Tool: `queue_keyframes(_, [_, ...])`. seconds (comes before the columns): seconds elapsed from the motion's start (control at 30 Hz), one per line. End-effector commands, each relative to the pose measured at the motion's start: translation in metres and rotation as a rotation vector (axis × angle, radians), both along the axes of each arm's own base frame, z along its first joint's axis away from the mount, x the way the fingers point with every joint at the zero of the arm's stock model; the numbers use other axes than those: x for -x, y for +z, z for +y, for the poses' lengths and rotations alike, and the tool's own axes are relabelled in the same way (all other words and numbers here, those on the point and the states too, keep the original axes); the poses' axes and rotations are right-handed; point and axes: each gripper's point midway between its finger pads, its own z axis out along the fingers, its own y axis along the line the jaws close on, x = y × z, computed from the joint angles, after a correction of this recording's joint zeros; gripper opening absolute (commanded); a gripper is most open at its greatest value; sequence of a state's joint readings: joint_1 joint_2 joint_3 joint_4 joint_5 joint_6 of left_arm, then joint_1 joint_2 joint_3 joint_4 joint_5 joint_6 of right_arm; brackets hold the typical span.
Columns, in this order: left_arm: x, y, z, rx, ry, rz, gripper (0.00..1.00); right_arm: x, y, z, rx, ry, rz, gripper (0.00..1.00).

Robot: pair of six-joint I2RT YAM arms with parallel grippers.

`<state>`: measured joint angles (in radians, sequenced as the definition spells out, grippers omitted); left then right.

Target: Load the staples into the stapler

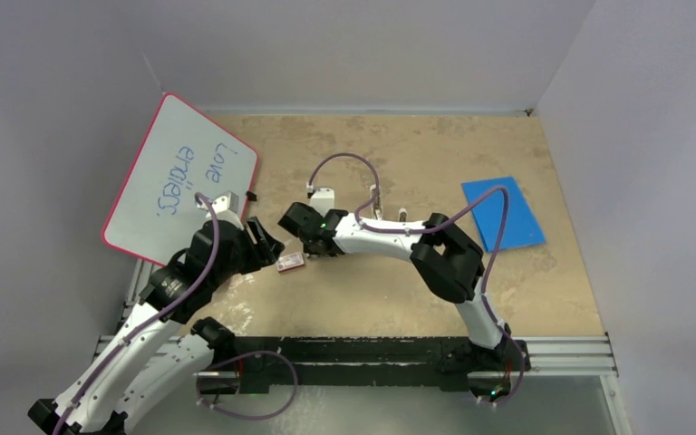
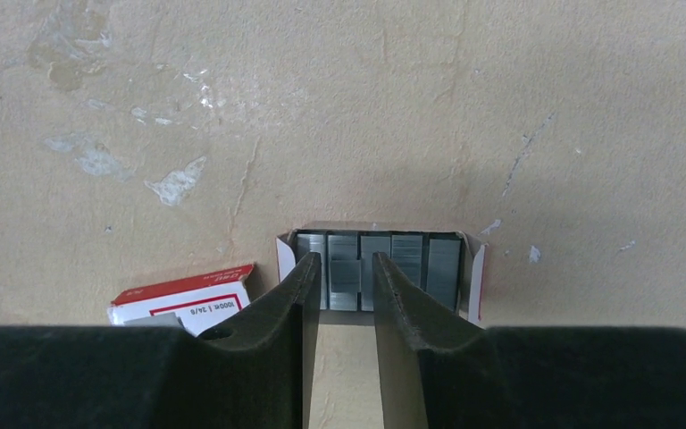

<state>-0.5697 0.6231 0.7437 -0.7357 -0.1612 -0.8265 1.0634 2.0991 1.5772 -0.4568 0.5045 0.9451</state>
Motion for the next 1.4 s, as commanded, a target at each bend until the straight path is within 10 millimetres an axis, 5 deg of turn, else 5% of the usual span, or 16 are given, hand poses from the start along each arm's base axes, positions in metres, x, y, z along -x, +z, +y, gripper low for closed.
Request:
queue_keyframes(0.0, [-0.002,0.004,0.002,-0.001,0.004,-0.023,0.56,-0.010,0.006,0.009,-0.017,0.000,-0.023,0.31])
queue_keyframes(0.57, [-0.002,0.004,0.002,0.000,0.005,-0.022,0.56,-0.007,0.000,0.012,-0.023,0.012,-0.002,0.23])
queue_keyframes(0.97, [-0.002,0.004,0.002,0.000,0.005,-0.022,0.56,-0.014,0.042,0.008,-0.085,-0.030,-0.081,0.20])
queue_keyframes(1.17, [-0.002,0.003,0.002,-0.001,0.005,-0.019,0.56,-0.010,0.062,-0.005,-0.104,-0.043,-0.101,0.20])
queue_keyframes(1.37, [-0.003,0.002,0.001,-0.003,0.001,-0.014,0.56,0.012,0.055,-0.042,-0.066,-0.071,-0.065,0.20])
